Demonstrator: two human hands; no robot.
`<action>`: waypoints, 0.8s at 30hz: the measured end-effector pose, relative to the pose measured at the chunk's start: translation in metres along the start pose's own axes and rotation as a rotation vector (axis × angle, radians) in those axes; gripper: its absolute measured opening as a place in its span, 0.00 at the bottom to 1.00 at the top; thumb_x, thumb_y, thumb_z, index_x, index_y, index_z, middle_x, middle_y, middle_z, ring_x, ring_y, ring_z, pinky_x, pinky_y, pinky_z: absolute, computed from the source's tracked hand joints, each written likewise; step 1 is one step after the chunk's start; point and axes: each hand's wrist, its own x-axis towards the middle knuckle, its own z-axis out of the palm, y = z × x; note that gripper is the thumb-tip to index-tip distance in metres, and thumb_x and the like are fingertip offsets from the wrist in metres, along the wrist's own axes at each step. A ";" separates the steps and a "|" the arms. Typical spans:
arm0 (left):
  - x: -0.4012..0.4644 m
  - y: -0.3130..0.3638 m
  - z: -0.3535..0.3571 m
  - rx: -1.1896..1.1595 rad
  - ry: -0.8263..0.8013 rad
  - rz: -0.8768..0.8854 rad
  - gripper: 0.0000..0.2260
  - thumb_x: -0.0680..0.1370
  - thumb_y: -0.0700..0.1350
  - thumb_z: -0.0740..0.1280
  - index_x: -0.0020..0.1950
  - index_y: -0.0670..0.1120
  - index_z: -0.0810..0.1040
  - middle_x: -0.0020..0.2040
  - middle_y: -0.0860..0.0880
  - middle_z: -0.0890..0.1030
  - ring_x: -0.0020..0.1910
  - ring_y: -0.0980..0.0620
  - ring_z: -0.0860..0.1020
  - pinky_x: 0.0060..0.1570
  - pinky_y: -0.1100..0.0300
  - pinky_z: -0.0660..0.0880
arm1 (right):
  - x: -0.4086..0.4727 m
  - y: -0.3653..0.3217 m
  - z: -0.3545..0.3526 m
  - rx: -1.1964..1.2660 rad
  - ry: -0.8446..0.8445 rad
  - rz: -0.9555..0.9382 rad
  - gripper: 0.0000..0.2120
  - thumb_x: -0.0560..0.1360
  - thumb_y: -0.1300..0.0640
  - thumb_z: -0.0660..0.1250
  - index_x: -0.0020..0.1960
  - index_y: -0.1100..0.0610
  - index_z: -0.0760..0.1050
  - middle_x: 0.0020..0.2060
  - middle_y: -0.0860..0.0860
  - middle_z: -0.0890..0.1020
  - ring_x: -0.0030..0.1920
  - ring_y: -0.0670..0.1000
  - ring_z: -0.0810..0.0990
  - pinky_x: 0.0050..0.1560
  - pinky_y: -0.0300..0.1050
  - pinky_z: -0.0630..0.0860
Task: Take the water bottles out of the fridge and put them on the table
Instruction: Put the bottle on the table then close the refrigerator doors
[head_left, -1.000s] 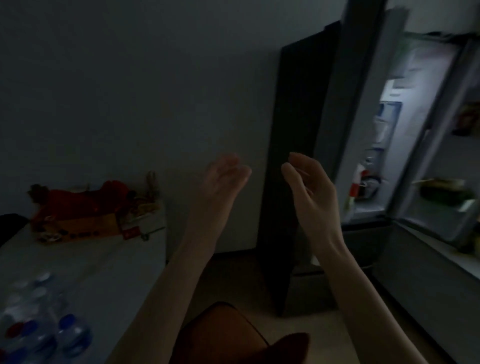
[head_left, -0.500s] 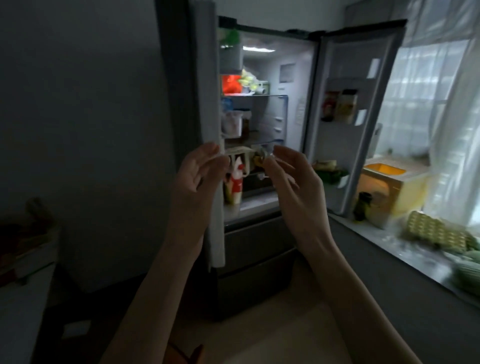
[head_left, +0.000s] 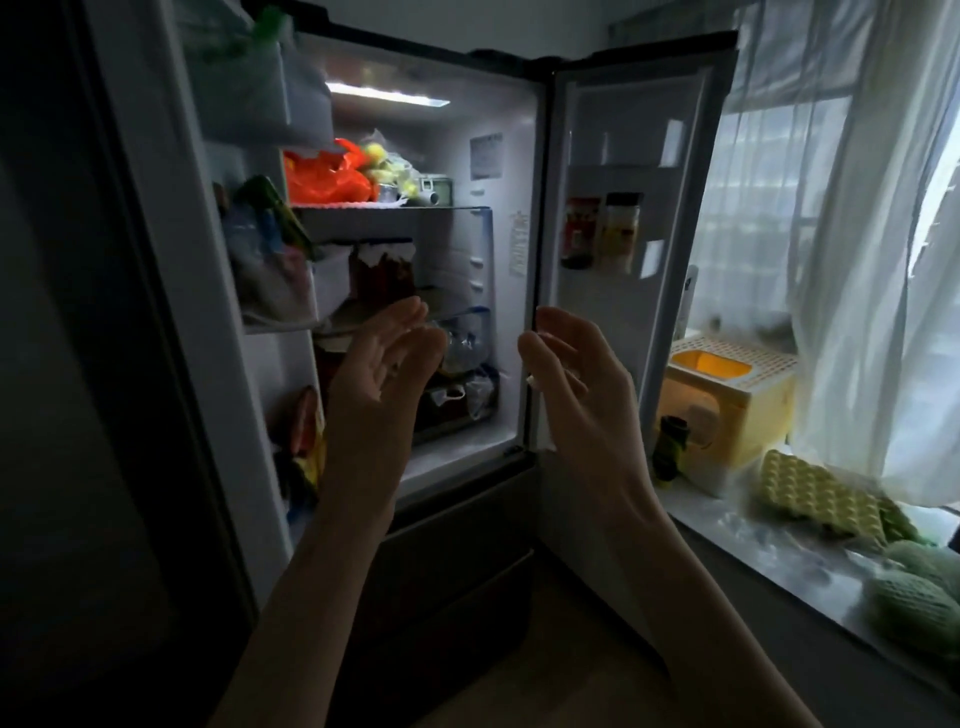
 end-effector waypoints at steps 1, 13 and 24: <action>0.016 -0.010 0.007 0.001 0.008 0.005 0.20 0.70 0.61 0.69 0.61 0.60 0.76 0.62 0.59 0.80 0.63 0.60 0.77 0.67 0.51 0.72 | 0.017 0.010 -0.002 -0.005 0.005 -0.005 0.23 0.75 0.42 0.67 0.67 0.51 0.74 0.60 0.46 0.81 0.61 0.42 0.79 0.63 0.49 0.77; 0.146 -0.105 0.045 0.239 0.167 0.037 0.22 0.73 0.60 0.71 0.64 0.53 0.77 0.59 0.58 0.81 0.58 0.66 0.77 0.52 0.70 0.73 | 0.170 0.143 0.032 0.167 -0.155 0.012 0.27 0.72 0.34 0.65 0.66 0.47 0.74 0.60 0.45 0.81 0.63 0.45 0.79 0.61 0.55 0.78; 0.167 -0.091 0.015 0.425 0.552 0.106 0.18 0.74 0.55 0.70 0.64 0.54 0.77 0.60 0.54 0.82 0.61 0.55 0.80 0.60 0.57 0.76 | 0.225 0.150 0.139 0.512 -0.592 -0.094 0.24 0.75 0.39 0.66 0.66 0.50 0.74 0.61 0.46 0.81 0.63 0.45 0.78 0.64 0.55 0.76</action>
